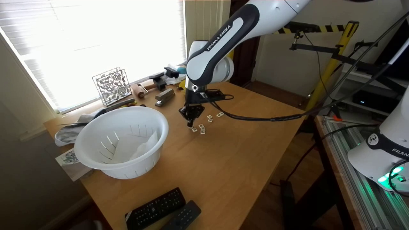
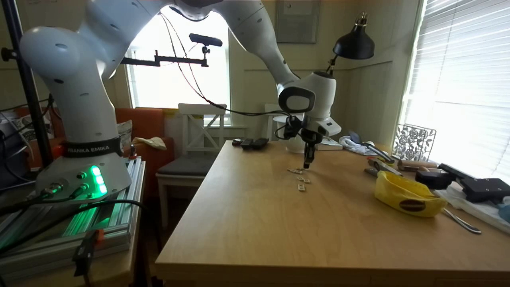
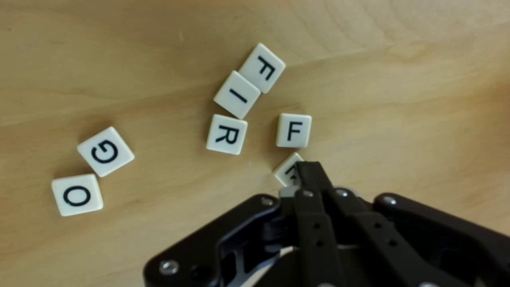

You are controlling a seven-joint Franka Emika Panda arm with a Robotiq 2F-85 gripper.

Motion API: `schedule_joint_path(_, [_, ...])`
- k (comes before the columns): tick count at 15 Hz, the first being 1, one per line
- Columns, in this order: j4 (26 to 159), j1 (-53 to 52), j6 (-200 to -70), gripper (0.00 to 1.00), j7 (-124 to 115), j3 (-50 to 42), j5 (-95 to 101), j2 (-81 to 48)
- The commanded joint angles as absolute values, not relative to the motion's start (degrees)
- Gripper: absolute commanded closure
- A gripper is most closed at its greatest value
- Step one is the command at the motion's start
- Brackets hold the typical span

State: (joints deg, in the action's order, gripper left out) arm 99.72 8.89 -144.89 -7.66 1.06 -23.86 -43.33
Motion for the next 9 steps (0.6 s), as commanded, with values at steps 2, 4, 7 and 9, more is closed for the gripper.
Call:
schedule_joint_path(2, [102.8, 8.8, -145.7, 1.0, -7.9, 0.5, -23.0, -42.4])
schedule_joint_path(4, [103.3, 8.8, -146.6, 1.0, -7.9, 0.3, -23.1, -42.2])
schedule_joint_path(7, [104.0, 8.7, -147.2, 1.0, -8.0, -0.1, -22.8, -42.1])
schedule_joint_path(9, [104.5, 8.6, -147.9, 1.0, -7.9, -0.4, -22.4, -41.9])
